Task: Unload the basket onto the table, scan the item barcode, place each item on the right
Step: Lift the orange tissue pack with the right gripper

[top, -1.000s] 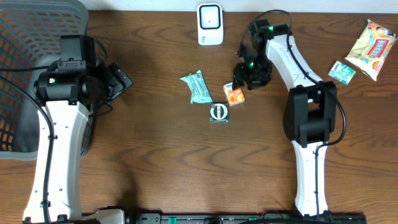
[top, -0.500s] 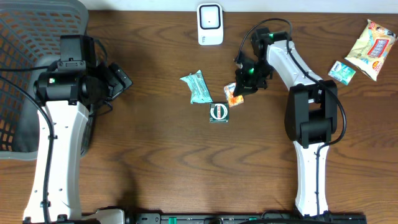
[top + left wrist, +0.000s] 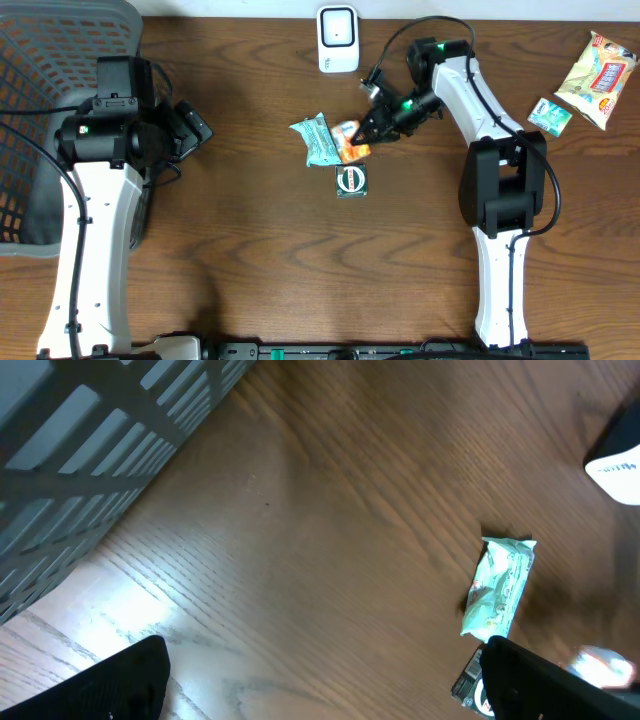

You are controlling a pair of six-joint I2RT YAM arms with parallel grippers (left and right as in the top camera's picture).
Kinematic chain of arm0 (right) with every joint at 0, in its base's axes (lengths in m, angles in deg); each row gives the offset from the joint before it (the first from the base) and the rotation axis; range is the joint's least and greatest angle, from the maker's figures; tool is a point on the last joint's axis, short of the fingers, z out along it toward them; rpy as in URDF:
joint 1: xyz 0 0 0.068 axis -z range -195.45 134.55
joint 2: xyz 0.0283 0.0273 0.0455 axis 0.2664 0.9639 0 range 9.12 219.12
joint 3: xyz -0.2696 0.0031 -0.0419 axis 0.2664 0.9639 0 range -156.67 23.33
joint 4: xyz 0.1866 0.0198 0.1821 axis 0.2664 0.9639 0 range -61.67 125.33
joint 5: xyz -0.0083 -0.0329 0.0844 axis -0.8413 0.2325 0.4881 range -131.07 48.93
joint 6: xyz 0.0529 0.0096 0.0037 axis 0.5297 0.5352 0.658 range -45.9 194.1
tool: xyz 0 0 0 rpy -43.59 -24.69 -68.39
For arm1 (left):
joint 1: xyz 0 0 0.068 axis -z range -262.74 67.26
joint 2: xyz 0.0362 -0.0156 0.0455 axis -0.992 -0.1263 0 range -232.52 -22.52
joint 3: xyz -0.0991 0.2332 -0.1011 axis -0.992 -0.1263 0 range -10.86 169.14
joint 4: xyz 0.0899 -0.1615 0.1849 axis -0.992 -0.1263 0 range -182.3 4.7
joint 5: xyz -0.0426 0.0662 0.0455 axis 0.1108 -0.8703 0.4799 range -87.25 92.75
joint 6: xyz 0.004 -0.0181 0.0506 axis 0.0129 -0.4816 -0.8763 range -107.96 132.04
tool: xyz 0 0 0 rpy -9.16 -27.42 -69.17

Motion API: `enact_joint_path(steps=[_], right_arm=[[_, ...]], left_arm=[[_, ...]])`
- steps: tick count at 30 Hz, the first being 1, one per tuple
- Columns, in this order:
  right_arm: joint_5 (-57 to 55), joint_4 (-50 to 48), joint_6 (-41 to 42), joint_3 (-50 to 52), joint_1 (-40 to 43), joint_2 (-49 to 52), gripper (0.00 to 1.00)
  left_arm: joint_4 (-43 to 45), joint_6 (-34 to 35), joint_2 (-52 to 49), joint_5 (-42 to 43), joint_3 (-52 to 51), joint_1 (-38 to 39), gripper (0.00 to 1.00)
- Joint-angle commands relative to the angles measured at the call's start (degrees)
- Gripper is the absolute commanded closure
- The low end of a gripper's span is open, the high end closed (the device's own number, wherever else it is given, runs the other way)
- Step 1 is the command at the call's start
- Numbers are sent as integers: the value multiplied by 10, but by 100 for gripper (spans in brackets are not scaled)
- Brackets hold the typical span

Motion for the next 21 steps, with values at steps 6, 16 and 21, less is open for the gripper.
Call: enact_joint_path(steps=[6,16,21], right_arm=[[216,19,-121,-11,15,-23,99],[216,161,-299,-10,52,-23,99],[207,161,-288,-2,72,-24,99]], left_arm=[[0,1,0,-7,-1,-3,3],[0,1,0,-7,-1,-3,2],[0,1,0,-7,-1,-3,2]])
